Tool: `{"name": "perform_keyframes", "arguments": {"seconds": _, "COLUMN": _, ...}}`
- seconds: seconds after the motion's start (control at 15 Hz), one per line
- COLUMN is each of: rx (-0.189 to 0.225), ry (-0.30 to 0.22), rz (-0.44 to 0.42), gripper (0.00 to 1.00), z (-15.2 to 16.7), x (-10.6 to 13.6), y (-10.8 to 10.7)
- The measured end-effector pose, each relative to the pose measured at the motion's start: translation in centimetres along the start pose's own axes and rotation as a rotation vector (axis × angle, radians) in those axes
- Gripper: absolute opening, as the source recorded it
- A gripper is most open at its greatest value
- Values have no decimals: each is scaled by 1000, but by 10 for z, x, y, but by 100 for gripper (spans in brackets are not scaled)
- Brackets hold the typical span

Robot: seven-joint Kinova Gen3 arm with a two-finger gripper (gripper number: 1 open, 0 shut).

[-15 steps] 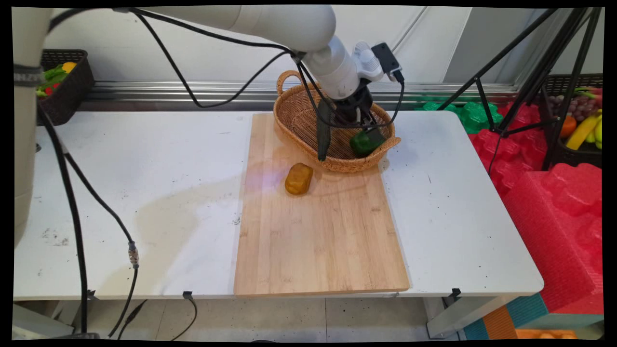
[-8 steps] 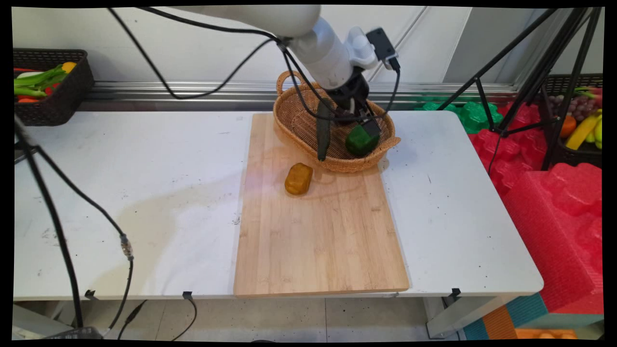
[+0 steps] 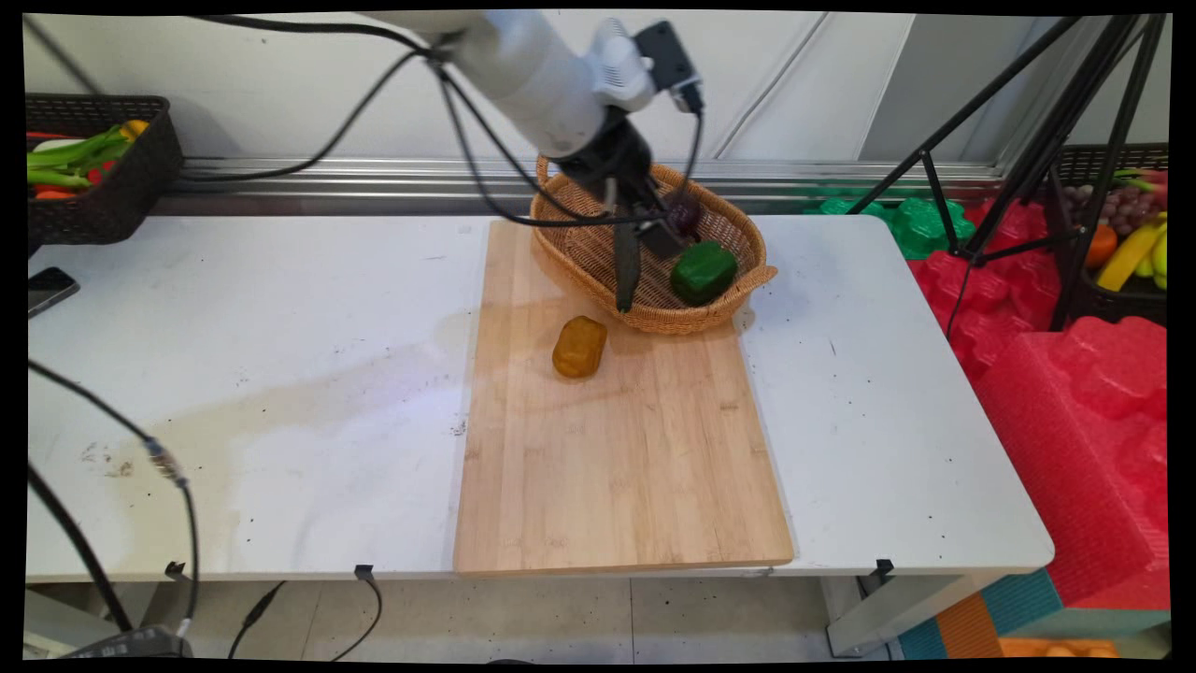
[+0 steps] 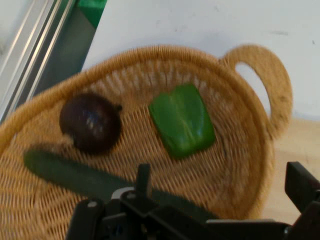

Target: Pick up the potato from the cutting board

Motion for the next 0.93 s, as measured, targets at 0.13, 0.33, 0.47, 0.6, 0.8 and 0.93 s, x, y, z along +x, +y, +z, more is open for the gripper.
{"name": "perform_keyframes", "arguments": {"seconds": 0.13, "rx": -4, "ry": -11, "rz": -10, "gripper": 100, "z": -21, "x": -18, "y": 4}}
{"name": "perform_keyframes", "arguments": {"seconds": 0.33, "rx": -13, "ry": -31, "rz": -23, "gripper": 100, "z": -45, "x": -42, "y": 11}}
{"name": "perform_keyframes", "arguments": {"seconds": 0.47, "rx": -17, "ry": -45, "rz": -31, "gripper": 100, "z": -56, "x": -56, "y": 15}}
{"name": "perform_keyframes", "arguments": {"seconds": 0.6, "rx": -16, "ry": -61, "rz": -47, "gripper": 100, "z": -68, "x": -70, "y": 18}}
{"name": "perform_keyframes", "arguments": {"seconds": 0.8, "rx": -6, "ry": -82, "rz": -85, "gripper": 100, "z": -77, "x": -86, "y": 20}}
{"name": "perform_keyframes", "arguments": {"seconds": 0.93, "rx": -3, "ry": -97, "rz": -105, "gripper": 100, "z": -76, "x": -94, "y": 23}}
